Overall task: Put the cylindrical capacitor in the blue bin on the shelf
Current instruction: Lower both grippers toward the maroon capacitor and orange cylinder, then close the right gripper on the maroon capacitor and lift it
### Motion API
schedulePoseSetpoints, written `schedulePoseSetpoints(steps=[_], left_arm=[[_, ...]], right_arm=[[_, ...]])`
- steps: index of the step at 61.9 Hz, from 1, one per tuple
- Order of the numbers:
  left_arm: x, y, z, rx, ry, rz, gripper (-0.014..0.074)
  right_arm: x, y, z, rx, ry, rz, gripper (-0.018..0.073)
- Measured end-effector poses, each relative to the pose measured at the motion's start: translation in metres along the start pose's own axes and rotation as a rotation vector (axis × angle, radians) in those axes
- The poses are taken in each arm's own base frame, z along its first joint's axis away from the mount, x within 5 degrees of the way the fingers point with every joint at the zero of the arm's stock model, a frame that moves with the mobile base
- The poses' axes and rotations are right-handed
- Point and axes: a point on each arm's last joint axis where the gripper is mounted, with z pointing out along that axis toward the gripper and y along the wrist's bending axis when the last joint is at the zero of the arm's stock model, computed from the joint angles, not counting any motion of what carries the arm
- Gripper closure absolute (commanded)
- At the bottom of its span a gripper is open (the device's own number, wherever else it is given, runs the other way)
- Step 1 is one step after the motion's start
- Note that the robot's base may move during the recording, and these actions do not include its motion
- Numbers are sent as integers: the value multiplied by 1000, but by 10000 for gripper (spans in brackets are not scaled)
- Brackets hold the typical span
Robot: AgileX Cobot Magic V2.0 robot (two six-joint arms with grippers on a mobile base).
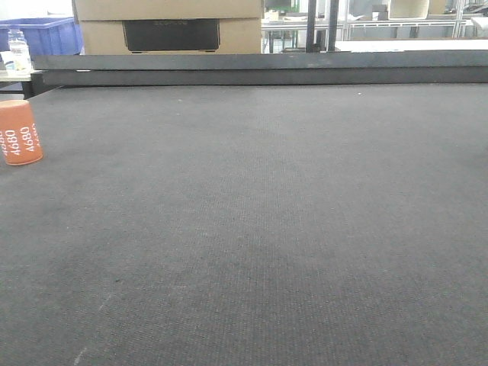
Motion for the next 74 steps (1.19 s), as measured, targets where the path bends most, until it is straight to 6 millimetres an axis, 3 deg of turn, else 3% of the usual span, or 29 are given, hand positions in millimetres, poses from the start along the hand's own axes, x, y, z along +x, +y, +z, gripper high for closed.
schedulePoseSetpoints(steps=[9, 14, 19, 21, 31, 34, 42, 52, 63, 74], left_arm=[[-57, 0, 1, 2, 2, 17, 700], [-85, 1, 7, 0, 37, 35, 636], [-112, 1, 14, -2, 45, 41, 507], [-119, 1, 21, -3, 65, 43, 440], [-137, 1, 52, -1, 134, 45, 153], [-136, 1, 61, 2, 160, 33, 92], [-122, -1, 83, 15, 265, -16, -5], [-112, -7, 95, 66, 333, -35, -6], [-109, -12, 98, 107, 350, -41, -6], [-109, -13, 98, 113, 350, -42, -6]], right_arm=[[-58, 7, -9, -27, -84, 9, 721], [-95, 11, -15, -38, -130, -6, 694], [-118, 14, -12, -39, -122, -23, 558], [-129, 15, -9, -39, -124, -26, 453], [-149, 17, 18, -34, -51, -33, 55], [-149, 17, 29, -31, -15, -33, -17], [-135, 16, 61, -21, 115, -36, 5], [-109, 13, 99, -5, 294, -72, 57], [-67, 2, 142, 45, 515, -78, 132], [-26, -23, 177, 146, 629, -47, 90]])
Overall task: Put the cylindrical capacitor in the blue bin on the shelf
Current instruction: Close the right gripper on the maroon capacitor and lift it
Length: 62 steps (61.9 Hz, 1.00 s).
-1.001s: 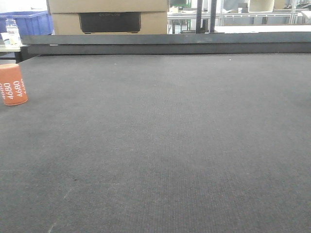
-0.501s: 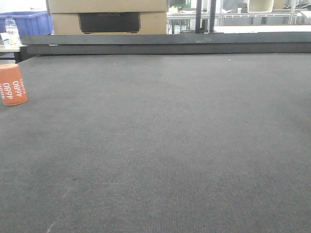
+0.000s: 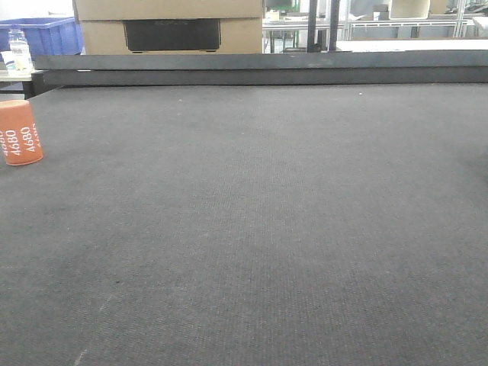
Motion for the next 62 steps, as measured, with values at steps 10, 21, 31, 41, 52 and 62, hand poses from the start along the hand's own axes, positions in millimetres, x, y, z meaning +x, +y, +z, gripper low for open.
schedulePoseSetpoints(steps=[10, 21, 31, 41, 52, 62], left_arm=[[0, 0, 0, 0, 0, 0, -6], [0, 0, 0, 0, 0, 0, -6], [-1, 0, 0, 0, -2, 0, -6], [-1, 0, 0, 0, -2, 0, -6], [1, 0, 5, 0, 16, 0, -6], [1, 0, 5, 0, 18, 0, -6]], right_arm=[[9, -14, 39, 57, -4, 50, -10], [21, -18, 72, 74, -11, 53, -10], [32, -21, 100, 89, -56, 47, -10], [40, -20, 122, 85, -144, 6, -10], [52, -16, 144, 75, -253, -21, -10], [66, -17, 158, 81, -286, -25, -10]])
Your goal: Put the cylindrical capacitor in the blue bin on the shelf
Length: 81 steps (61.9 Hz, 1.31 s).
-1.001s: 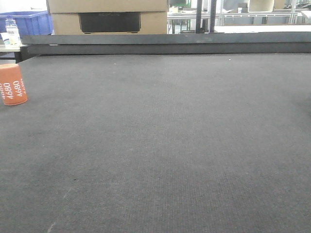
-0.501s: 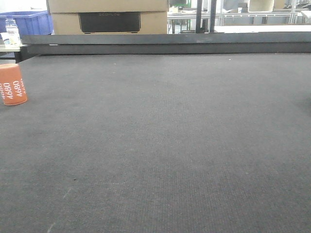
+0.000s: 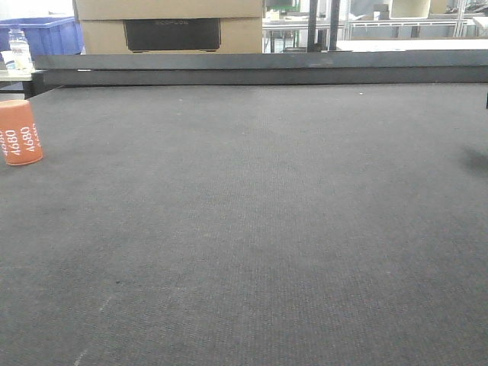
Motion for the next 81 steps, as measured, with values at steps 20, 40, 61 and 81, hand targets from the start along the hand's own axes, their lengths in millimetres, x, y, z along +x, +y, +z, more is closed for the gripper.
schedulePoseSetpoints(steps=[20, 40, 61, 81], left_arm=[[0, 0, 0, 0, 0, 0, -6], [0, 0, 0, 0, 0, 0, -6], [0, 0, 0, 4, 0, -13, -6], [4, -2, 13, 18, 37, -75, -5]], right_arm=[[21, 1, 26, 1, 9, -1, -10], [30, 2, 42, 4, 30, 1, 26], [43, 2, 43, 2, 81, -2, 620], [-6, 1, 30, 3, 37, 11, 721]])
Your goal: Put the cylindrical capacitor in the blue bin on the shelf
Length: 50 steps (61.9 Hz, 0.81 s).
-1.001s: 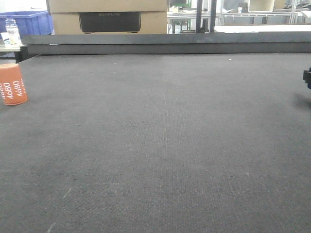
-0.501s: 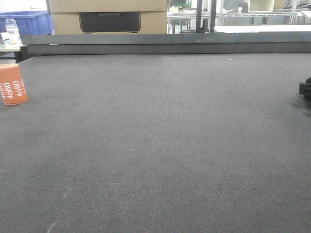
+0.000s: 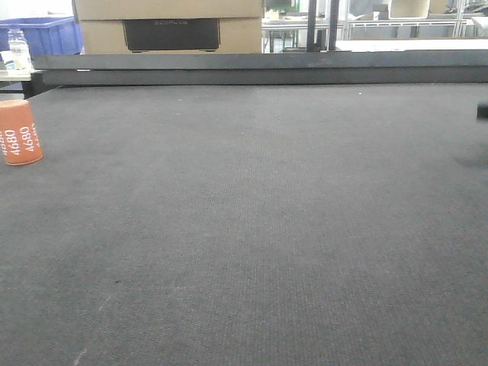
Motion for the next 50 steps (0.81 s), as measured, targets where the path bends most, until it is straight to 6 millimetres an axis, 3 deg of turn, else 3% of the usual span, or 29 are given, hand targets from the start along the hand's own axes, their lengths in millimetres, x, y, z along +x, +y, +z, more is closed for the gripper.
schedulePoseSetpoints(steps=[14, 26, 39, 50], left_arm=[[14, 5, 51, -25, 78, 11, -5], [42, 11, 110, -51, 157, 16, -5], [84, 20, 165, -86, 197, -4, -5], [121, 28, 199, -118, 196, -9, -5]], right_arm=[[-76, -1, -54, -23, 48, 14, 721], [-122, -2, -111, -41, 59, 19, 721], [-151, -4, -160, -51, 6, 21, 721], [-161, -5, -180, -54, -32, 22, 721]])
